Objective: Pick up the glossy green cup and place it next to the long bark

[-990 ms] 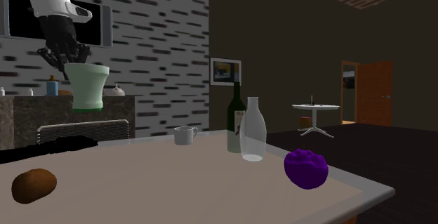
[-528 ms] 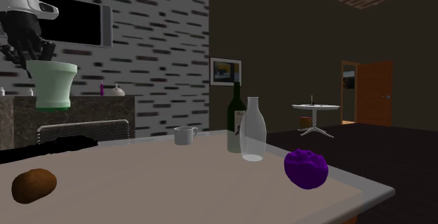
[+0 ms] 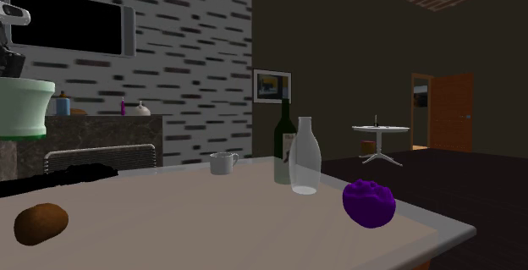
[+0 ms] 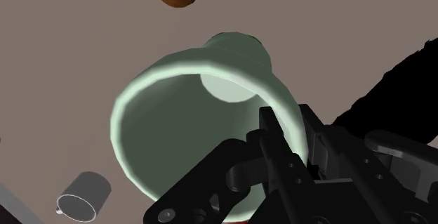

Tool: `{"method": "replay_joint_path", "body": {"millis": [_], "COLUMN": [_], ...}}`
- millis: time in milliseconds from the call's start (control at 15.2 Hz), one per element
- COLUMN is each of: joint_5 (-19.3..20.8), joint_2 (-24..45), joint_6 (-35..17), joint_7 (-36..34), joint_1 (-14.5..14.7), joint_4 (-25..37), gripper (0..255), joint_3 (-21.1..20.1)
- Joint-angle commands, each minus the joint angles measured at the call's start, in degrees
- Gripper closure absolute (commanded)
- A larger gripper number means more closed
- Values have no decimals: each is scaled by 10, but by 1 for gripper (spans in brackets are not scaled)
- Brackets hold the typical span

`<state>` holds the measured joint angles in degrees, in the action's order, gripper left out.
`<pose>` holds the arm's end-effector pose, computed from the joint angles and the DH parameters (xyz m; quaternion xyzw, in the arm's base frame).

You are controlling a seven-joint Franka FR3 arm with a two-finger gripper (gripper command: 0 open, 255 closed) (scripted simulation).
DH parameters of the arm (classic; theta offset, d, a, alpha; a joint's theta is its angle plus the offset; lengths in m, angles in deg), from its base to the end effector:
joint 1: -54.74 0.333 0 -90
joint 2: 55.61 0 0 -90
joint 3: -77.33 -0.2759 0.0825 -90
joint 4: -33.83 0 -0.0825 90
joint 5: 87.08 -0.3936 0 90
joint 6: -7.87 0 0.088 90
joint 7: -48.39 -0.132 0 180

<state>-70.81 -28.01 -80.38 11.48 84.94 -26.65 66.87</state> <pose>0.5572 0.3908 0.5094 0.9949 0.0172 0.0653 0.0754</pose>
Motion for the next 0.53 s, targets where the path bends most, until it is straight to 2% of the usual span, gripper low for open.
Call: {"method": "replay_joint_path", "body": {"millis": [0,462], "joint_5": [-1,-2], "joint_2": [-5,-21], "joint_6": [-17,-79], "joint_7": [-4,-16], "joint_1": [-2,-9], "joint_4": [-22,-101], "gripper": [255,255], "joint_3": [0,-1]}}
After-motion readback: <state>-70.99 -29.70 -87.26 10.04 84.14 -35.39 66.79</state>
